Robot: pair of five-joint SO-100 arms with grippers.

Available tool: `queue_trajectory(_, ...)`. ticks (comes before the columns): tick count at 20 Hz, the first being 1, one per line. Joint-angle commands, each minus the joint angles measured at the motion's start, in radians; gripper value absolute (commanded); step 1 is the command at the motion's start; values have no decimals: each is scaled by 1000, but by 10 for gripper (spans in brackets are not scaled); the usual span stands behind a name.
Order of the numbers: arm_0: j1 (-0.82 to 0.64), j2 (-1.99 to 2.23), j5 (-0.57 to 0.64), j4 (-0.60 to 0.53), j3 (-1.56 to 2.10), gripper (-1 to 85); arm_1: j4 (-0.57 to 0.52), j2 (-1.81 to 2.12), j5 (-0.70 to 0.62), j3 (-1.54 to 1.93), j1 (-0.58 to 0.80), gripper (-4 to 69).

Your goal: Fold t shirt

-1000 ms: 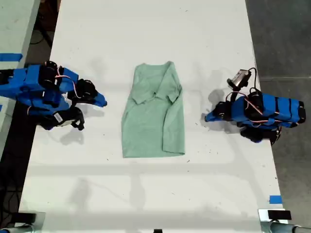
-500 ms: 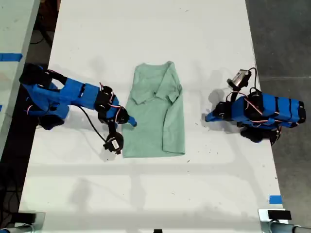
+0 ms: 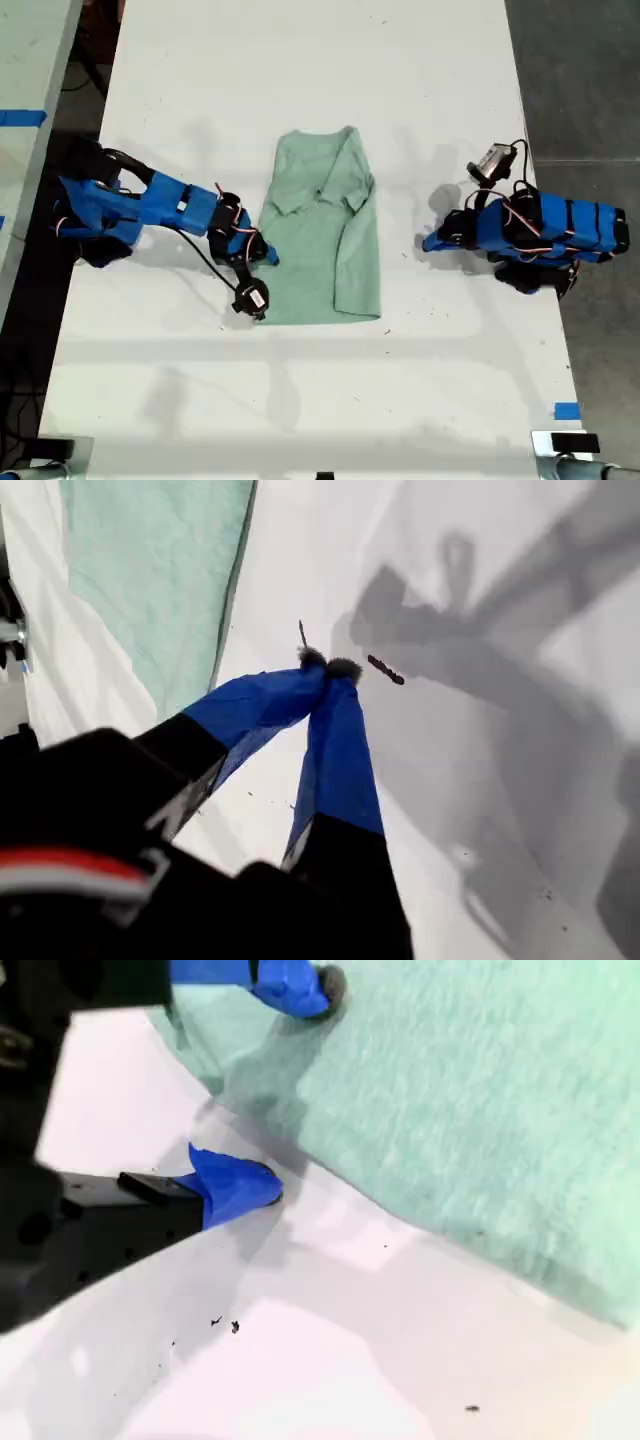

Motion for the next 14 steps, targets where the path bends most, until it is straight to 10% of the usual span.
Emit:
queue_trajectory(1,5,3,-11,-58,23,102,5,11,3,38,-9,-3)
queue_trajectory(2,-2,0,-11,-89,48,6,5,11,3,38,-9,-3)
queue_trajectory(14,-29,376,179,118,8,0,6,11,6,38,-12,-3)
